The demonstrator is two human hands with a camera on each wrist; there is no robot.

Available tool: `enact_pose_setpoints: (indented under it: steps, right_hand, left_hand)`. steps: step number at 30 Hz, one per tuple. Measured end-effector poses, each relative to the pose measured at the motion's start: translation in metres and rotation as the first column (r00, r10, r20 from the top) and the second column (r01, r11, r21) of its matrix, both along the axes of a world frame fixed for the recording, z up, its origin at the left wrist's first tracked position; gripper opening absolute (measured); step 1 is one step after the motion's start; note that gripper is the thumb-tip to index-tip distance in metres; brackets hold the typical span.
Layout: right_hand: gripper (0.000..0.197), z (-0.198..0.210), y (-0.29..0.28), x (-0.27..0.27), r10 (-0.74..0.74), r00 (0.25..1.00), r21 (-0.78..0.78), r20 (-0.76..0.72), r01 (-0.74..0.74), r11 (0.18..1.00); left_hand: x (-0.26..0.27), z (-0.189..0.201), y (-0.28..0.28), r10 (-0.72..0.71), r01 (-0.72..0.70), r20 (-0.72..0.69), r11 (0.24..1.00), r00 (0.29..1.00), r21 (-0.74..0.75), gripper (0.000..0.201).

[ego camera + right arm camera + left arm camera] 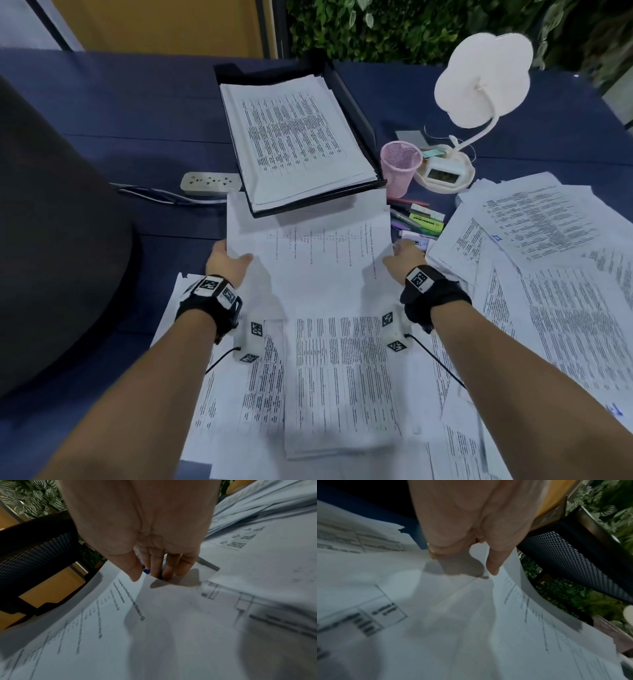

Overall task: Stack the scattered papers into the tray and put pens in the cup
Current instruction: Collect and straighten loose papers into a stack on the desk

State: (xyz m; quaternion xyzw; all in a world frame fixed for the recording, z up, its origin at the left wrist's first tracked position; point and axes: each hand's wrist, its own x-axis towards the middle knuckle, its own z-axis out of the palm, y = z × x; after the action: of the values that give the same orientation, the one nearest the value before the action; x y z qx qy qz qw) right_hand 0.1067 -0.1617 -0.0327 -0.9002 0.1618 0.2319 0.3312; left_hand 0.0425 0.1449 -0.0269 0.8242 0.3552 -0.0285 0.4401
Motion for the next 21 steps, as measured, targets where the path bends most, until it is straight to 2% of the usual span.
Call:
enact_pose_setpoints:
  steps: [1, 3, 5, 8, 12, 16, 21]
  right_hand:
    - [0.047, -0.001, 0.001, 0.001, -0.037, 0.999, 0.066, 0.023, 0.036, 0.997]
    - [0.053, 0.000, 0.003, 0.003, -0.092, 0.994, 0.135, 0.054, 0.084, 0.987]
    - [0.047, 0.001, 0.004, 0.008, -0.115, 0.992, 0.123, 0.055, 0.107, 0.987]
    - [0.034, 0.005, 0.001, 0.009, -0.086, 0.994, 0.043, 0.068, 0.084, 0.996]
    - [0.031, 0.003, -0.005, 0.003, -0.094, 0.989, 0.048, 0.111, 0.089, 0.995]
    - [0.025, 0.009, -0.013, -0.012, -0.151, 0.976, 0.179, 0.157, 0.123, 0.976]
    - [0.040, 0.008, -0.030, -0.040, -0.192, 0.972, 0.320, 0.134, 0.141, 0.937]
  left_hand:
    - [0.003, 0.000, -0.001, -0.022, 0.022, -0.009, 1.000, 1.000, 0.012, 0.065]
    - [0.007, 0.000, -0.002, -0.038, 0.038, -0.024, 0.999, 0.999, 0.024, 0.067]
    - [0.009, -0.001, -0.002, -0.060, 0.062, -0.048, 0.997, 0.997, 0.046, 0.067]
    - [0.009, -0.007, 0.001, -0.091, 0.094, -0.063, 0.995, 0.994, 0.044, 0.053]
    - [0.005, -0.008, 0.003, -0.108, 0.109, -0.024, 0.993, 0.994, 0.037, 0.040]
    - [-0.001, -0.004, 0.000, -0.173, 0.173, -0.005, 0.984, 0.985, 0.045, 0.038]
    - [-0.022, 0.002, -0.005, -0.206, 0.204, -0.018, 0.975, 0.978, -0.085, 0.022]
